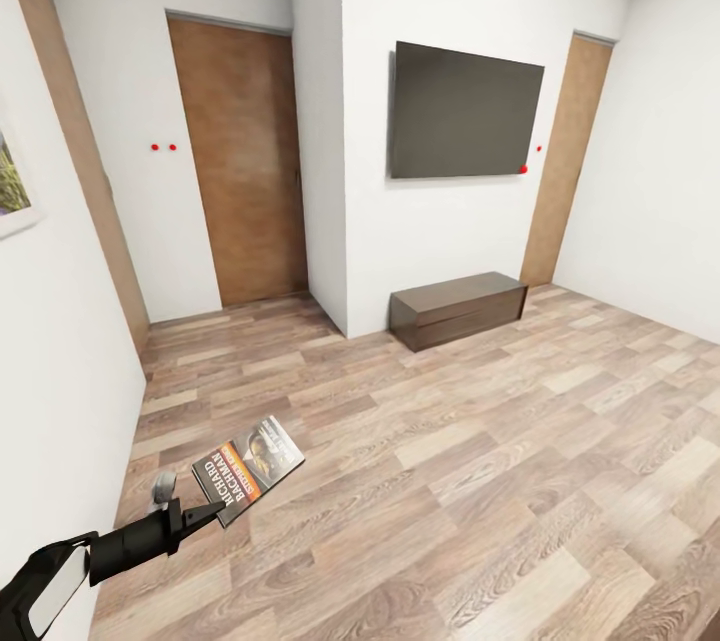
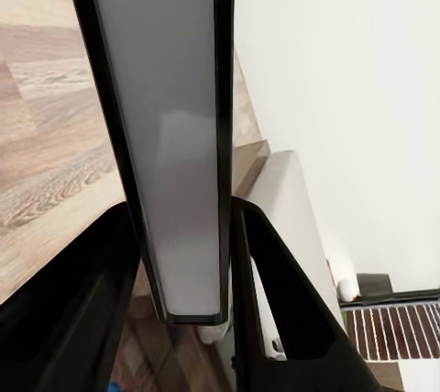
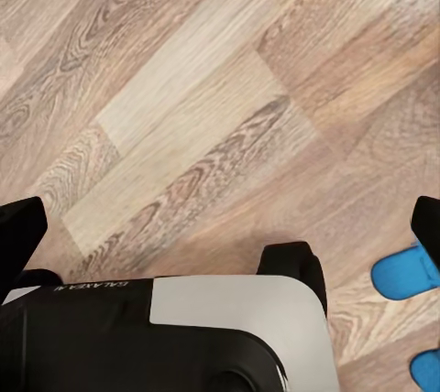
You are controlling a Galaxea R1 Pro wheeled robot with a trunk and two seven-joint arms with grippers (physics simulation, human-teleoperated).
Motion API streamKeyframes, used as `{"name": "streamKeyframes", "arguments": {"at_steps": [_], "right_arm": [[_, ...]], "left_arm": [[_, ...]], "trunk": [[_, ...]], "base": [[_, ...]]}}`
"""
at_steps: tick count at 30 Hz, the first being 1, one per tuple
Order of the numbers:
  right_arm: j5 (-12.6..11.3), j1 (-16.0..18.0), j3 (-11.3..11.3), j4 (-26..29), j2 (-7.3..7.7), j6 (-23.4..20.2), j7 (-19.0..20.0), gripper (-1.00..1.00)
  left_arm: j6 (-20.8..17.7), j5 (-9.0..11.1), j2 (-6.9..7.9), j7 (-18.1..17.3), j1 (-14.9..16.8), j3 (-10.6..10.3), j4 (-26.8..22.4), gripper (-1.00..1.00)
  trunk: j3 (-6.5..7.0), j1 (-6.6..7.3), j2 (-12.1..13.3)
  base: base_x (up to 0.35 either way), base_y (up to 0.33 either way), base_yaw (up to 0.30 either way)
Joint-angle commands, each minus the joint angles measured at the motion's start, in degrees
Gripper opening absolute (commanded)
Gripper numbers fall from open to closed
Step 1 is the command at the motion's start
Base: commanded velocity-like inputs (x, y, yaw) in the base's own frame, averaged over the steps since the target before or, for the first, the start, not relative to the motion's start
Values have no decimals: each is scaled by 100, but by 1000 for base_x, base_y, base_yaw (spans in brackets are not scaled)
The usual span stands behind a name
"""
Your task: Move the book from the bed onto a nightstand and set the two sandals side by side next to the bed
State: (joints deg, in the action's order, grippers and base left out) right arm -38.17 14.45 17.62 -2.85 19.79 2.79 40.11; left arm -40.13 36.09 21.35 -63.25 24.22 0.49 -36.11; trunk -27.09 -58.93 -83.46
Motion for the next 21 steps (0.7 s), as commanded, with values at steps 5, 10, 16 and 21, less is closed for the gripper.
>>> {"name": "streamKeyframes", "arguments": {"at_steps": [5,10,16,21], "right_arm": [[-47,10,52,-23,-5,29,32,100],[-44,12,50,-23,-5,29,32,100],[-44,10,43,-23,-3,29,32,100],[-50,13,42,-23,-4,29,32,100]], "left_arm": [[-56,47,1,-8,5,7,2,-100],[-55,47,1,-10,7,5,9,-100],[-56,47,1,-12,5,8,15,-100],[-54,47,1,-12,5,9,16,-100]], "trunk": [[-6,-2,-3],[-6,-2,-3],[-6,-2,-3],[-6,-2,-3]], "base": [[210,5,0],[199,1,0],[183,0,0],[179,0,0]]}}
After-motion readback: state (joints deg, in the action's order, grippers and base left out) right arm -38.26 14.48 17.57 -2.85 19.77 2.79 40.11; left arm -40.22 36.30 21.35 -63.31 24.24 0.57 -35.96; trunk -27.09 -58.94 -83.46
